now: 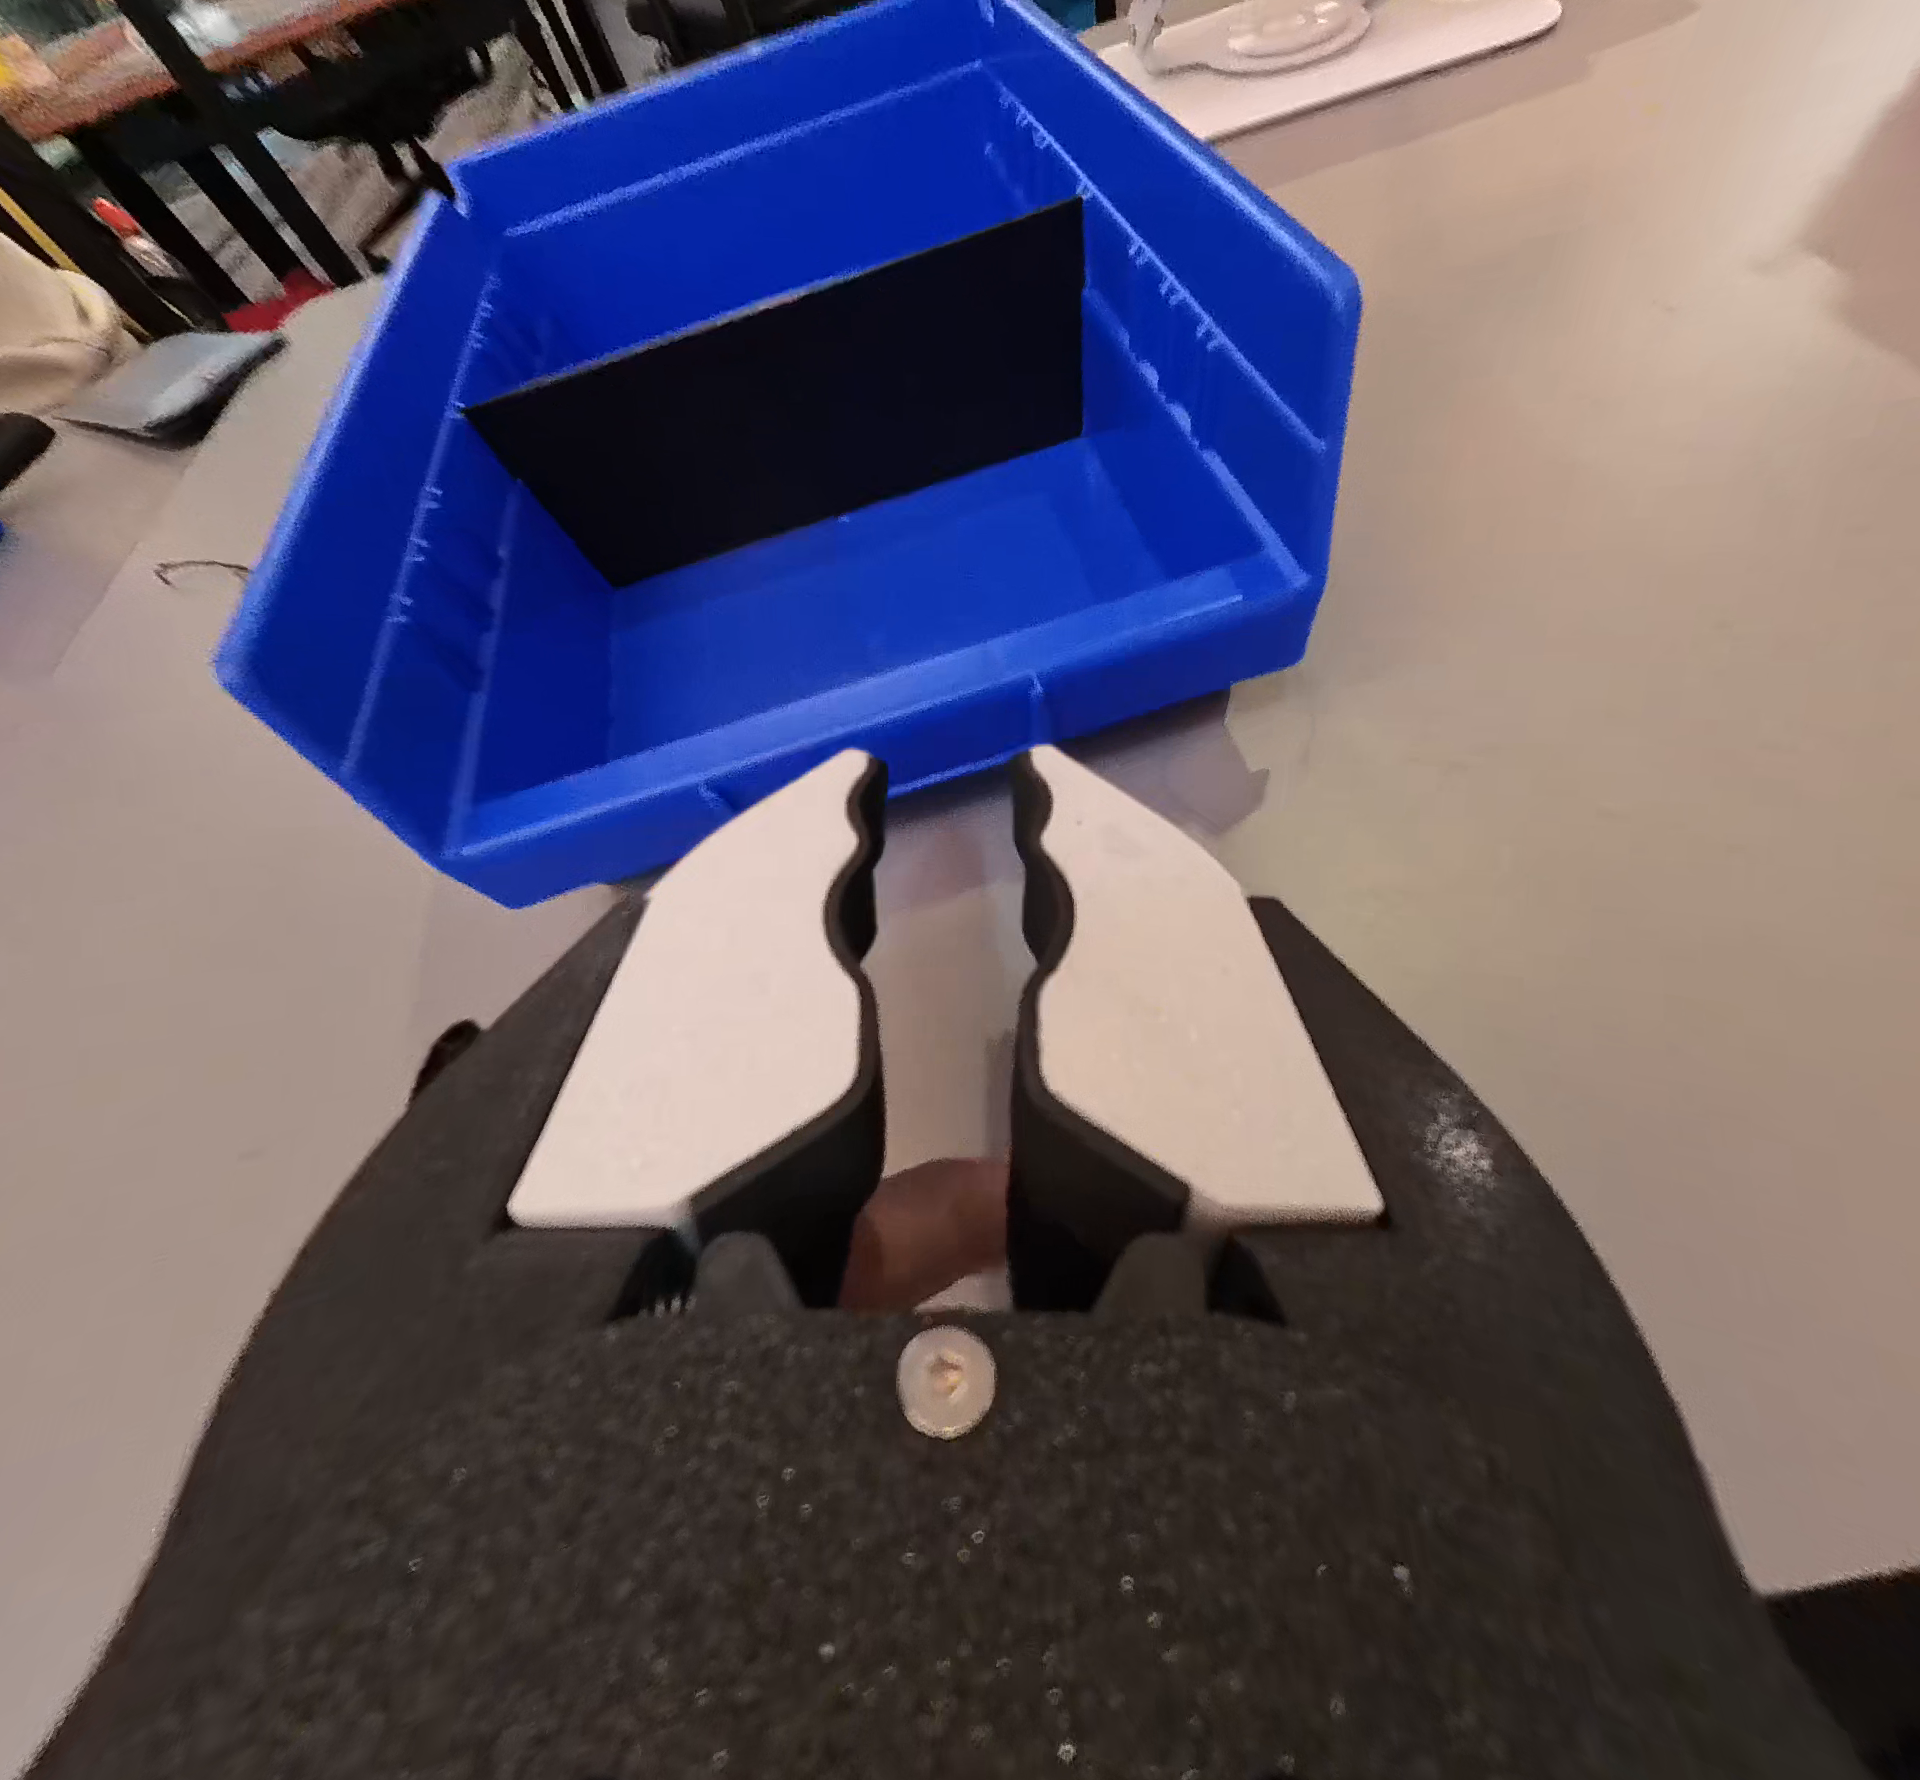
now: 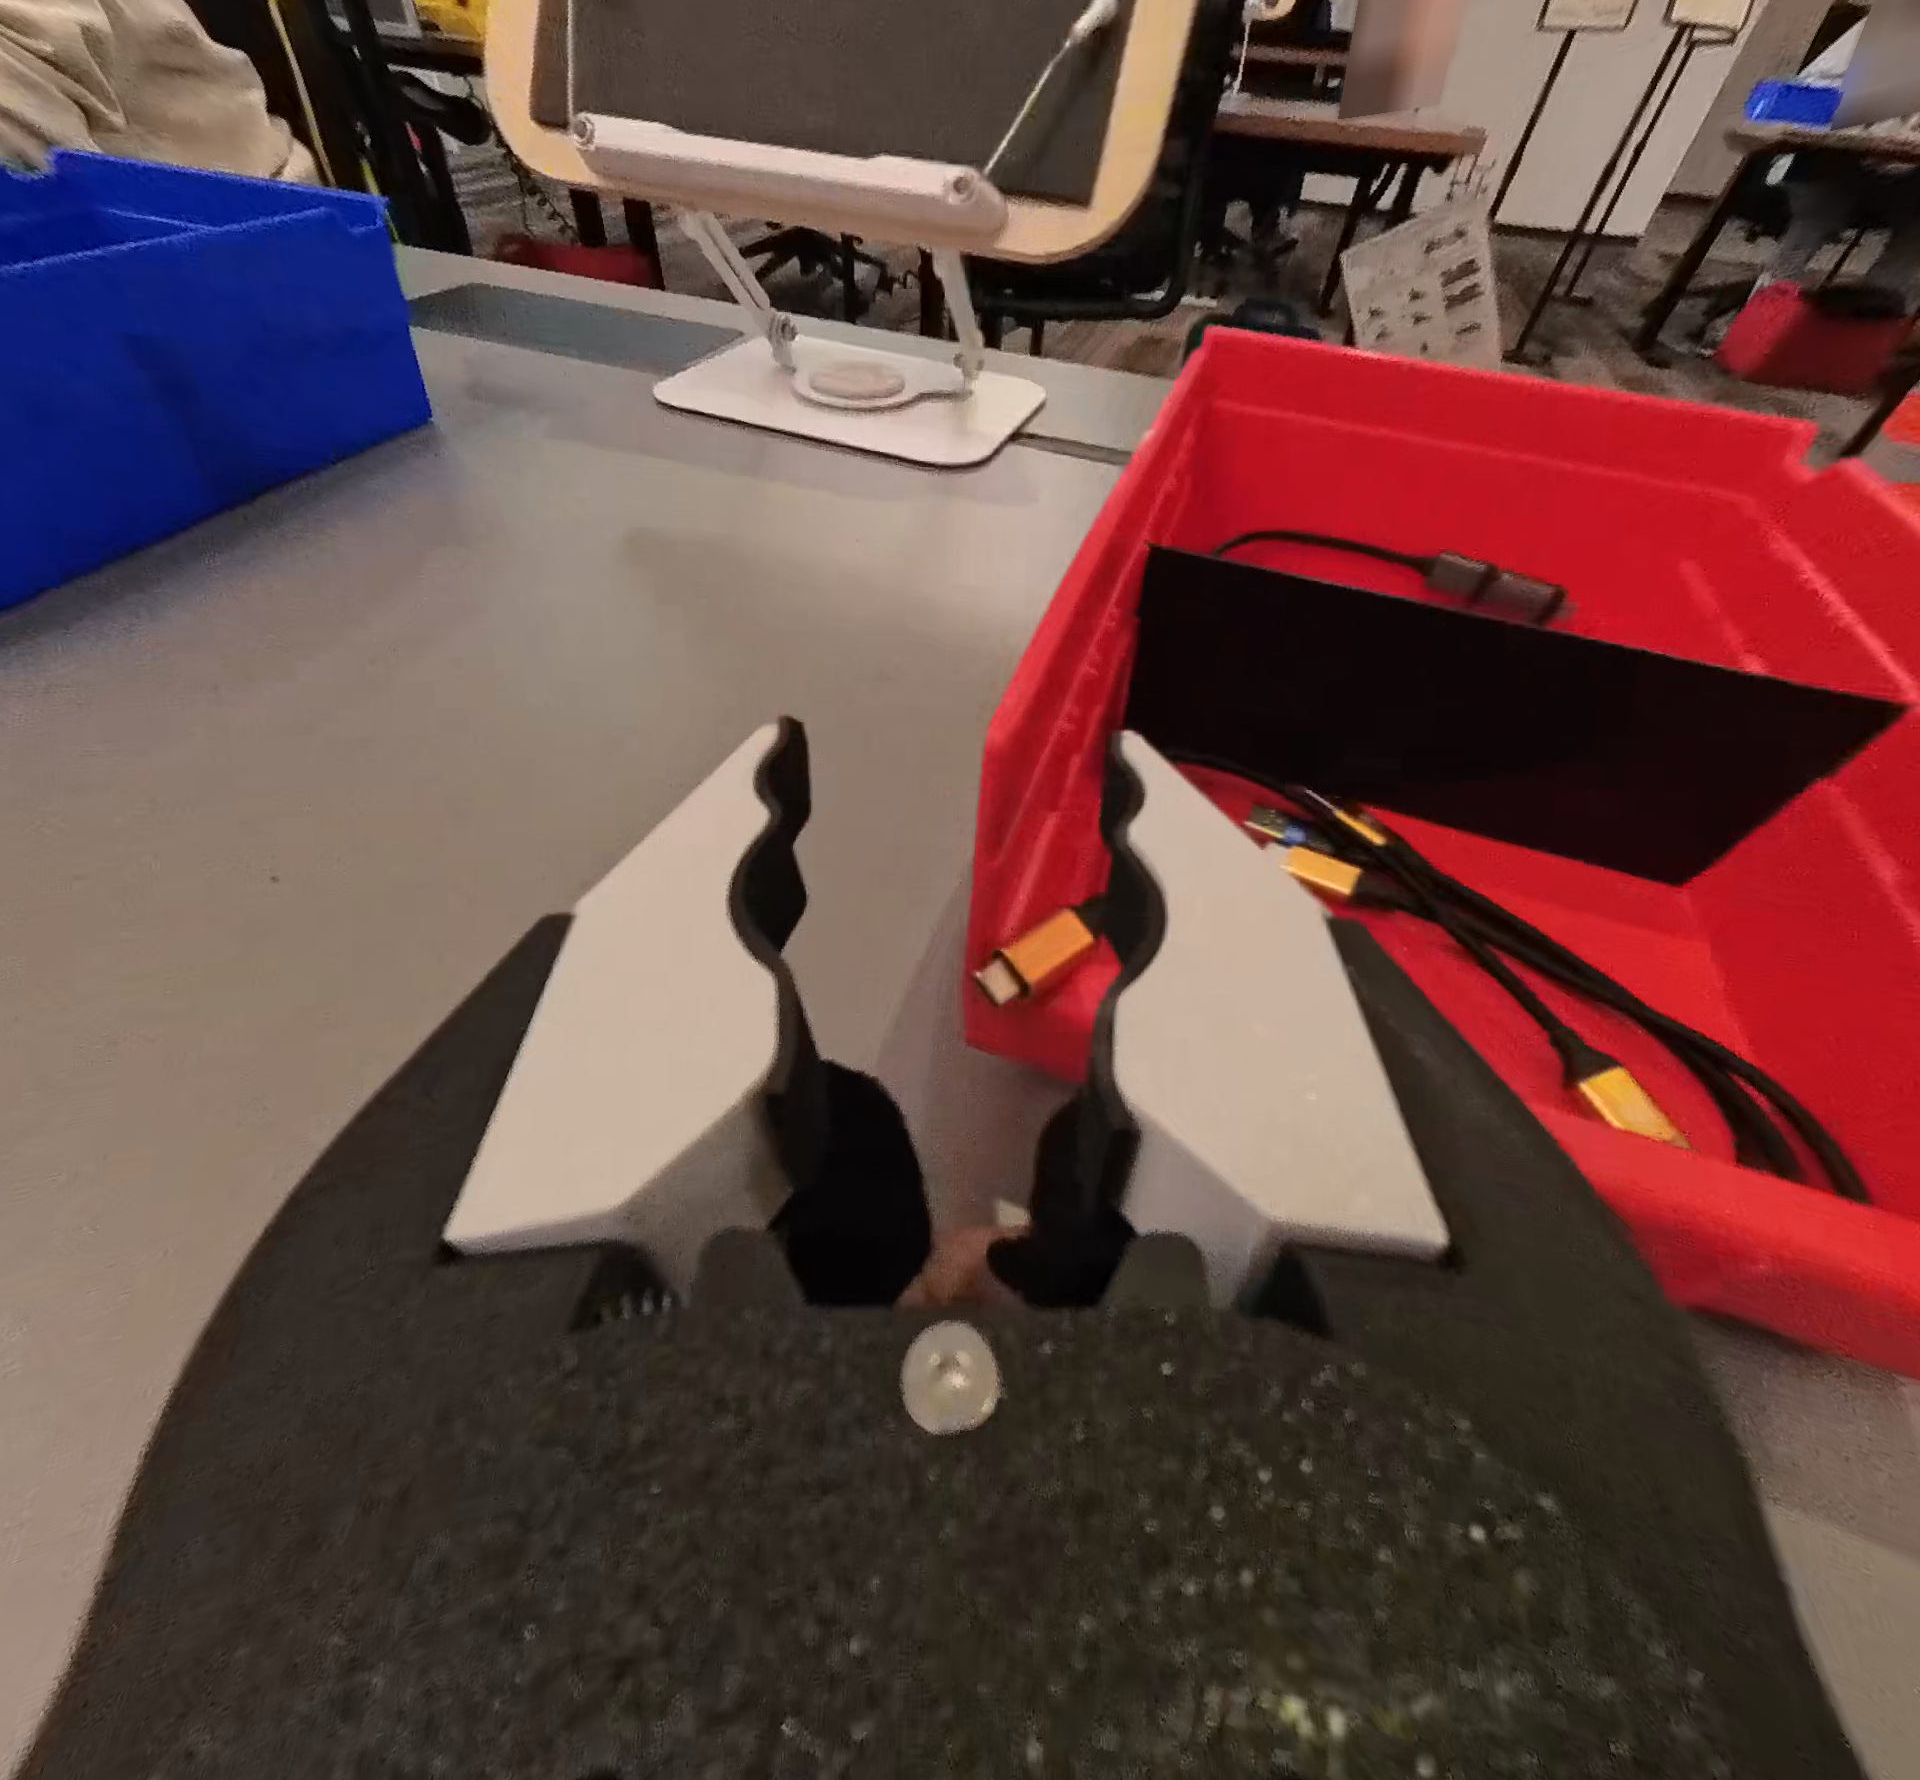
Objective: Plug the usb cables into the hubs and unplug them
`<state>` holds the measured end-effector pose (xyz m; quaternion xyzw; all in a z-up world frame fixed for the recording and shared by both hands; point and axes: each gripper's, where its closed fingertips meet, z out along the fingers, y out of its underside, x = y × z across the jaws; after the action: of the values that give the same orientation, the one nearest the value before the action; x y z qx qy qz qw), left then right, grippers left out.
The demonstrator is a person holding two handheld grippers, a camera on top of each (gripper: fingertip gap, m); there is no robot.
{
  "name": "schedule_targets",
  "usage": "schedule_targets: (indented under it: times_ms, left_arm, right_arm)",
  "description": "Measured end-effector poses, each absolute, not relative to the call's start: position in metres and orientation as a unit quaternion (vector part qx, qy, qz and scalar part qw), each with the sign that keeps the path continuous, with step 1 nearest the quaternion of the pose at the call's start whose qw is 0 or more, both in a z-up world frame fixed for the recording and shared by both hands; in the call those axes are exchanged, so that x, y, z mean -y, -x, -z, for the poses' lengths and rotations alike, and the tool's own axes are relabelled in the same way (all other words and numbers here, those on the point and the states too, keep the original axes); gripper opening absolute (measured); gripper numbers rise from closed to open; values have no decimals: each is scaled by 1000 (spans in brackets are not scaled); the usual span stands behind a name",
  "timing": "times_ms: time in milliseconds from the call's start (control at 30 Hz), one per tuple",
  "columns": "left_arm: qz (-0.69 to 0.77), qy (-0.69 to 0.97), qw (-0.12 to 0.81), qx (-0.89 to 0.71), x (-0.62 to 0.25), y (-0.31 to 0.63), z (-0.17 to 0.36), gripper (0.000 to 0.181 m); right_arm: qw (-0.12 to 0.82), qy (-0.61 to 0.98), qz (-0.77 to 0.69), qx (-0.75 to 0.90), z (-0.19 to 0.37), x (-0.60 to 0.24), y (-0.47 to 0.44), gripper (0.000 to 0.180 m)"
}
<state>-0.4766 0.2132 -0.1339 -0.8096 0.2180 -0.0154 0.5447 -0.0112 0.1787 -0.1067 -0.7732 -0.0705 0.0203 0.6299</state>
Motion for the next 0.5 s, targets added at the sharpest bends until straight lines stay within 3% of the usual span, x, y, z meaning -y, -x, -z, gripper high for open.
schedule_targets:
  times_ms: [67, 200, 333, 433, 500]
  left_arm:
    - [40, 821, 521, -229, -207, 467, 143, 23]
    - [92, 801, 515, -290, -185, 421, 143, 24]
    - [170, 757, 527, -347, -153, 331, 127, 28]
    - [252, 736, 508, -370, -131, 240, 115, 43]
    - [257, 733, 507, -375, -127, 187, 111, 50]
  right_arm:
    - [609, 790, -44, 57, 115, -190, 22, 54]
    - [599, 793, -66, 88, 116, -187, 52, 78]
    - [611, 771, -95, 150, 110, -162, 78, 55]
    - [666, 737, -20, 115, 83, -136, 44, 58]
    - [680, 730, 35, 49, 73, -115, 0, 50]
